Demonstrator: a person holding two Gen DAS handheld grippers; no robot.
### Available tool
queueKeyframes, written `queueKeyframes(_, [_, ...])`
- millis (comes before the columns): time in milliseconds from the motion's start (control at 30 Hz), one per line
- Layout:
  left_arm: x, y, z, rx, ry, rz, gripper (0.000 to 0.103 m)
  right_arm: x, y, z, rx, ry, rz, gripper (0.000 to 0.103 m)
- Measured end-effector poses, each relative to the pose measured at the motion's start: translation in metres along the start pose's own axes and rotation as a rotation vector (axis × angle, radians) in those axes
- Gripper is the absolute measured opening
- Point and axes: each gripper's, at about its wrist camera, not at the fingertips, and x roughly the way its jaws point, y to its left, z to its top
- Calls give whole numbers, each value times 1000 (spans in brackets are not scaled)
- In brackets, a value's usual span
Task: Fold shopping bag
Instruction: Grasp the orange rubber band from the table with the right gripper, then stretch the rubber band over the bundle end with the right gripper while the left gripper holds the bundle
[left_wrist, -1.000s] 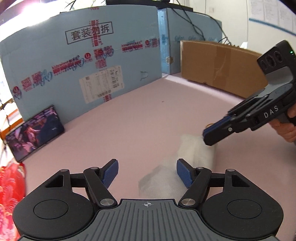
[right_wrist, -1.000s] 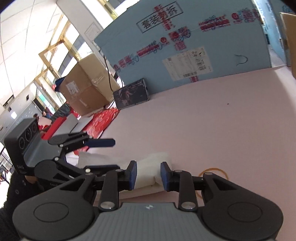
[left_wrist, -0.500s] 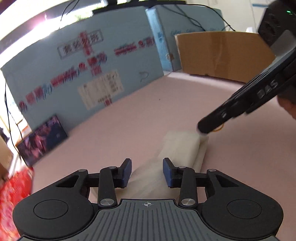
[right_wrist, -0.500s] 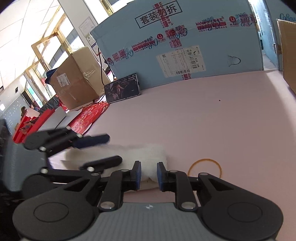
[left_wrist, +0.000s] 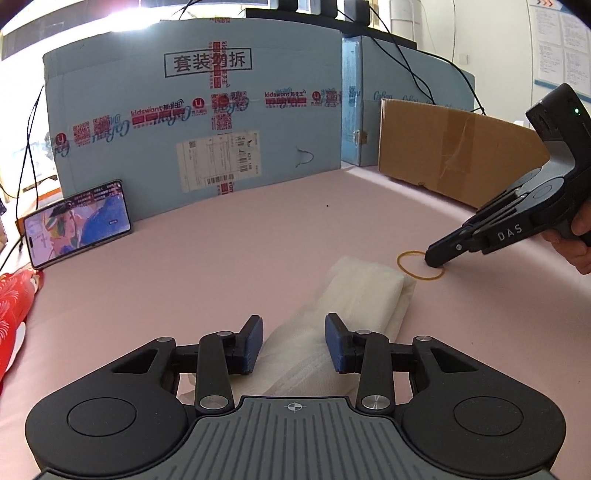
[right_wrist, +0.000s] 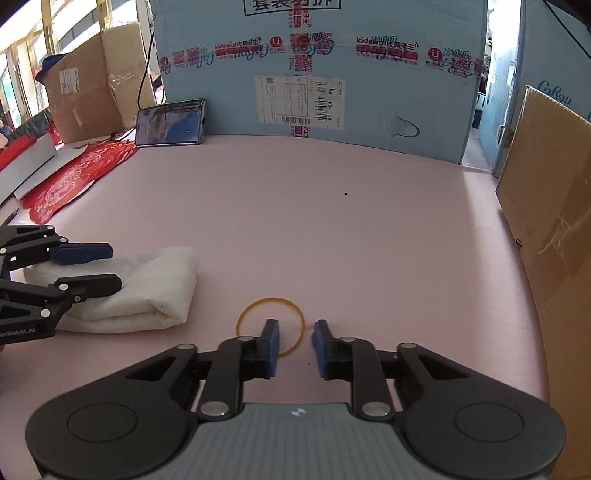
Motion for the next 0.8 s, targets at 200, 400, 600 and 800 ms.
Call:
queueKeyframes(200, [2,7,1,-40,6,-18,38,-7,-31,-2,330,-18,254,1])
queueKeyframes(400, [3,10,1,-52,7,-23,38,3,-62,-23,630,43,433,1])
queueKeyframes(600, [4,11,1,-54,7,-22,39,13,-71,-33,751,45,477,1])
queueKeyframes(800, [4,11,2,-49,5,-16,39,38,-63,-22,719,73,467,1])
